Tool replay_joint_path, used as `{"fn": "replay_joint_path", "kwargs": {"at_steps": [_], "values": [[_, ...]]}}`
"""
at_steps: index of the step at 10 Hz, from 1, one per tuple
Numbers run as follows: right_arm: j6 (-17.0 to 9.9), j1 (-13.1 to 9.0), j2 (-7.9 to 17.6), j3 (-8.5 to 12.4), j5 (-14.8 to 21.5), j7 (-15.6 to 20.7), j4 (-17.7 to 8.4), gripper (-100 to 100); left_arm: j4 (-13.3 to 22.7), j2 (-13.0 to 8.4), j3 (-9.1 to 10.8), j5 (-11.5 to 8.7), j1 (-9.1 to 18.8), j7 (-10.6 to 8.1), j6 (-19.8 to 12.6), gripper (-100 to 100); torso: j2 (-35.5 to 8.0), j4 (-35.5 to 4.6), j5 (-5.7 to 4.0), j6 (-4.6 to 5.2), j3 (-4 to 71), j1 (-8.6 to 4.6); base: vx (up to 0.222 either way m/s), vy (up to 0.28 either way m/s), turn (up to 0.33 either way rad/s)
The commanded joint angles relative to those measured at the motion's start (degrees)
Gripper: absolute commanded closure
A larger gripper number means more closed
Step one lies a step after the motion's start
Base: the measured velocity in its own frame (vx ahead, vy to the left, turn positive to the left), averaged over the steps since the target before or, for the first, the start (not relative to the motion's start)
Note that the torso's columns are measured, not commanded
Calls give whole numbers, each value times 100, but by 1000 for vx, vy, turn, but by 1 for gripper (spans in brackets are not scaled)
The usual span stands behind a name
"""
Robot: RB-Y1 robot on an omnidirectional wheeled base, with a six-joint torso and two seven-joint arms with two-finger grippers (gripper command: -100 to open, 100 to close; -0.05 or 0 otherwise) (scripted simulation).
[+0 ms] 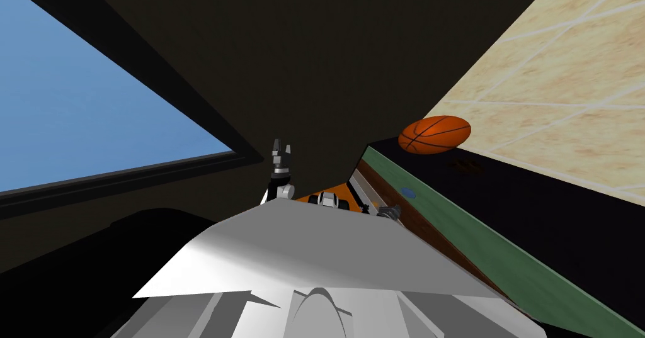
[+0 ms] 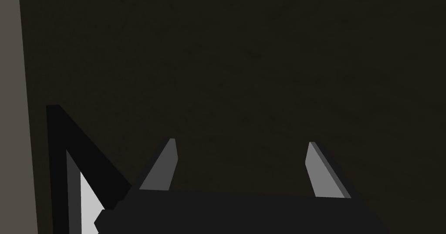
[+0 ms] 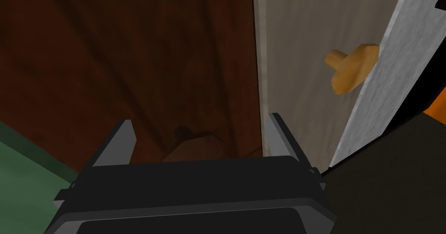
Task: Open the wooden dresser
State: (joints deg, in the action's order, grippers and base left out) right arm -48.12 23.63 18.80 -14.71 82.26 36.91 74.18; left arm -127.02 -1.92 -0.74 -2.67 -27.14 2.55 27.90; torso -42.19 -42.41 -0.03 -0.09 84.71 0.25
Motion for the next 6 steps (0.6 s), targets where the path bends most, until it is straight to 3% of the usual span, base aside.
{"fn": "replay_joint_path", "kwargs": {"at_steps": [1,3,6], "values": [[-254,-73,60,-31,303,108,-349,-100,16,-3,-23,4,-16,-5,-9,0,15,1,3,-4,11,15,53,61,48],[-262,-78,66,-33,325,111,-376,-100,70,-17,-117,20,-74,-23,-33,0,54,-1,13,-18,43,78,27,39,4],[-365,-241,-52,-89,388,-143,-778,-100,86,-25,-164,29,-94,-33,-39,0,13,14,2,3,3,-21,18,-87,54]]}}
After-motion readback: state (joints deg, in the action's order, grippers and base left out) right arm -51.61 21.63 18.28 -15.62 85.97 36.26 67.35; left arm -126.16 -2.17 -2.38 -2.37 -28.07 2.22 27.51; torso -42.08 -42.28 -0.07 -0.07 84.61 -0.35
